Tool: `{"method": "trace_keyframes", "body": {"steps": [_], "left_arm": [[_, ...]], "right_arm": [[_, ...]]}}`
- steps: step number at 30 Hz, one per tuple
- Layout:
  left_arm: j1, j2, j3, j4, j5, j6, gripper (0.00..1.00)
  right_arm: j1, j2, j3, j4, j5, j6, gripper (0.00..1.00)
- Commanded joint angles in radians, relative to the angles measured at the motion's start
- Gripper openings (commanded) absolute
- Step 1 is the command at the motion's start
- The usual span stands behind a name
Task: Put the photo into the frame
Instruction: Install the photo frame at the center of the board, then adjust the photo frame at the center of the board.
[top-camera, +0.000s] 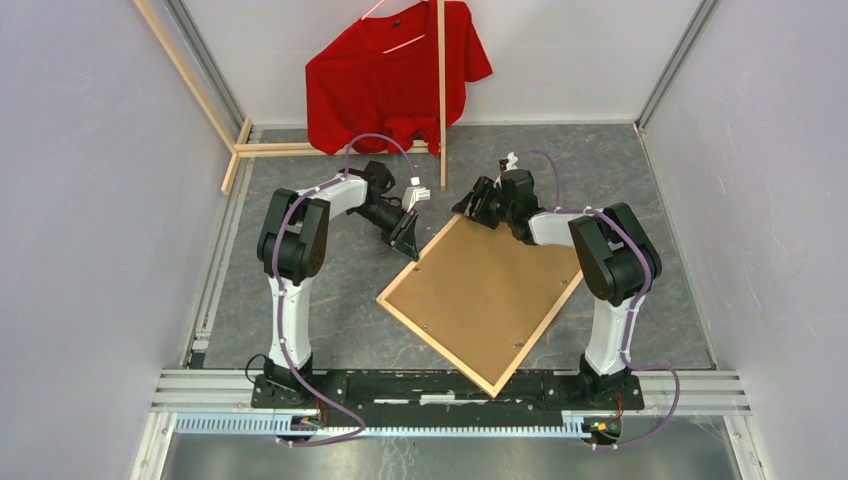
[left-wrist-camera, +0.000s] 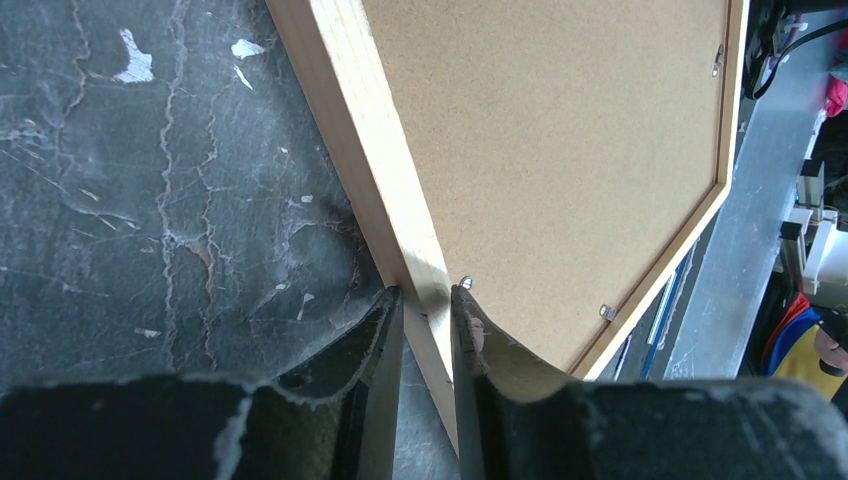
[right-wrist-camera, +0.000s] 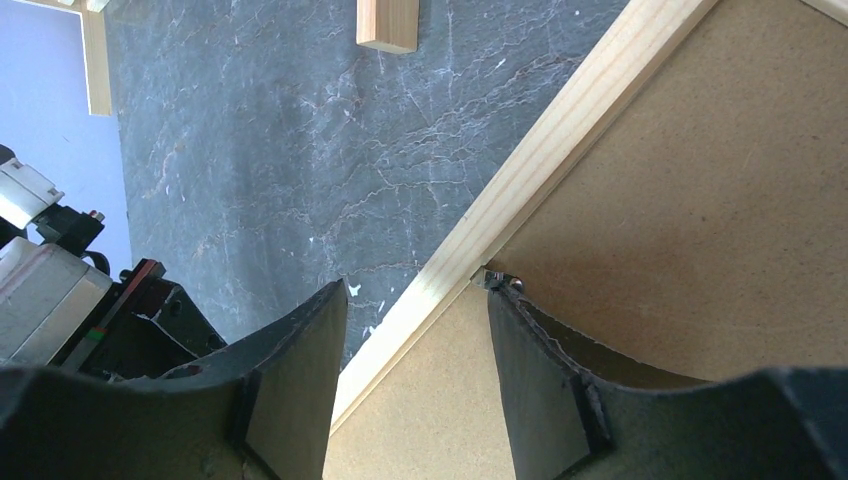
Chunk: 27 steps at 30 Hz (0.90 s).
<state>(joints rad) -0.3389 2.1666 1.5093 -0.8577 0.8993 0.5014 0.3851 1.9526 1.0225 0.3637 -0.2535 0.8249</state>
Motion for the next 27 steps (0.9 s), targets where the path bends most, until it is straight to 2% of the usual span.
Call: {"method": "trace_keyframes", "body": {"steps": [1, 11, 14, 17, 20, 24, 27], "left_arm": [[-0.004, -0.001, 0.002, -0.004, 0.020, 0.012, 0.31], [-0.014, -0.010, -0.021, -0.004, 0.022, 0.022, 0.30], [-0.023, -0.013, -0.034, -0.010, 0.025, 0.024, 0.29], [-0.022, -0.027, -0.031, -0.047, 0.024, 0.053, 0.29], [-0.011, -0.057, -0.035, -0.086, 0.021, 0.080, 0.28], [0.002, -0.106, -0.064, -0.109, -0.005, 0.106, 0.28], [0.002, -0.115, -0.109, -0.100, -0.027, 0.117, 0.28]], "right_arm": [[0.000, 0.029, 0.020, -0.007, 0.020, -0.007, 0.61], [-0.003, 0.034, 0.027, 0.000, 0.026, 0.023, 0.61], [-0.006, -0.014, 0.024, -0.013, 0.007, 0.014, 0.65], [-0.038, -0.139, 0.004, -0.134, 0.059, -0.041, 0.78], [-0.109, -0.322, -0.101, -0.232, 0.113, -0.095, 0.90], [-0.189, -0.575, -0.237, -0.460, 0.241, -0.201, 0.94], [-0.208, -0.728, -0.338, -0.563, 0.339, -0.235, 0.94]]}}
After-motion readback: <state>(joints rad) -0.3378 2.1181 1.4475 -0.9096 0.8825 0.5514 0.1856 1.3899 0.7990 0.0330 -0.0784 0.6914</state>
